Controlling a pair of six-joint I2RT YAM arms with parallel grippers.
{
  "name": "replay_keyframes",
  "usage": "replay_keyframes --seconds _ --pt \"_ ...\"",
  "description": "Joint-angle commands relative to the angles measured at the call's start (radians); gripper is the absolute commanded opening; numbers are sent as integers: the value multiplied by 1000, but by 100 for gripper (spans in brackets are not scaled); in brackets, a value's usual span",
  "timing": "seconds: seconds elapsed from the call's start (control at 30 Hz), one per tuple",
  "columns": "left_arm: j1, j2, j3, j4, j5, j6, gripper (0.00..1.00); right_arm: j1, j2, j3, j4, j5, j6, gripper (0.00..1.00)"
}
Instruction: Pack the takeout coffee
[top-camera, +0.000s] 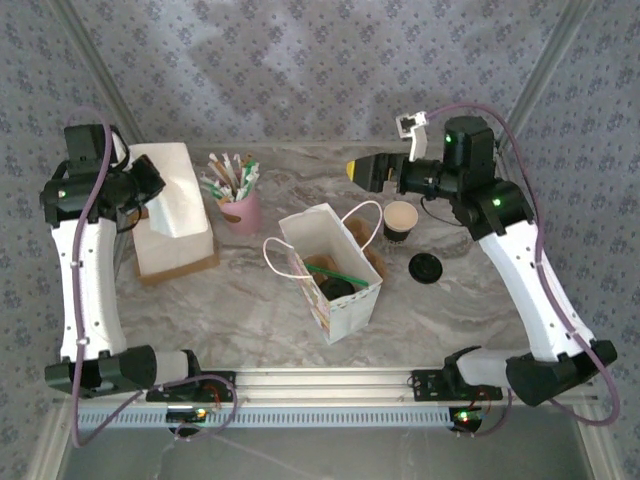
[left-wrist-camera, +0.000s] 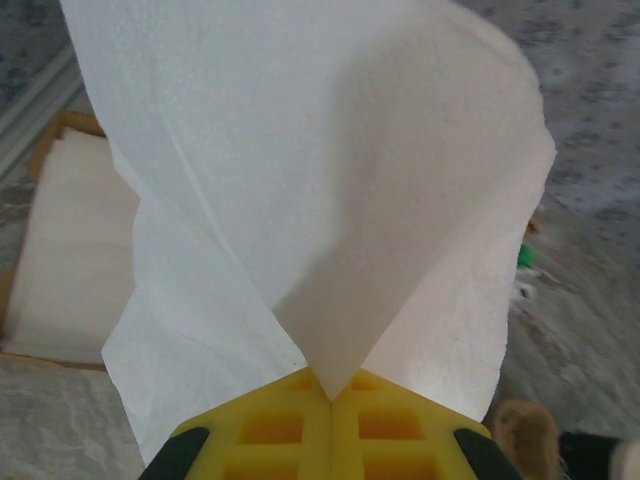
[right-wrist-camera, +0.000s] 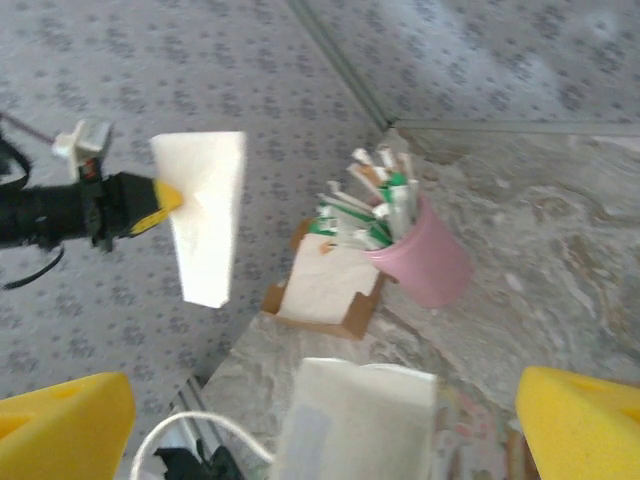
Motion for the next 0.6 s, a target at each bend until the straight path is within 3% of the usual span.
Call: replay_keyframes --seconds 0.0,0.17,0.33,0.57 --pt "-66 -27 57 -25 68 -44 0 59 -36 51 -4 -5 -26 99" --pt "-237 -27 94 15 30 -114 0 195 -40 82 61 10 8 93" --pt "-408 -7 122 74 -65 -179 0 376 18 142 82 107 -25 82" --pt "-550 16 115 158 -107 -240 0 531 142 244 65 211 -85 76"
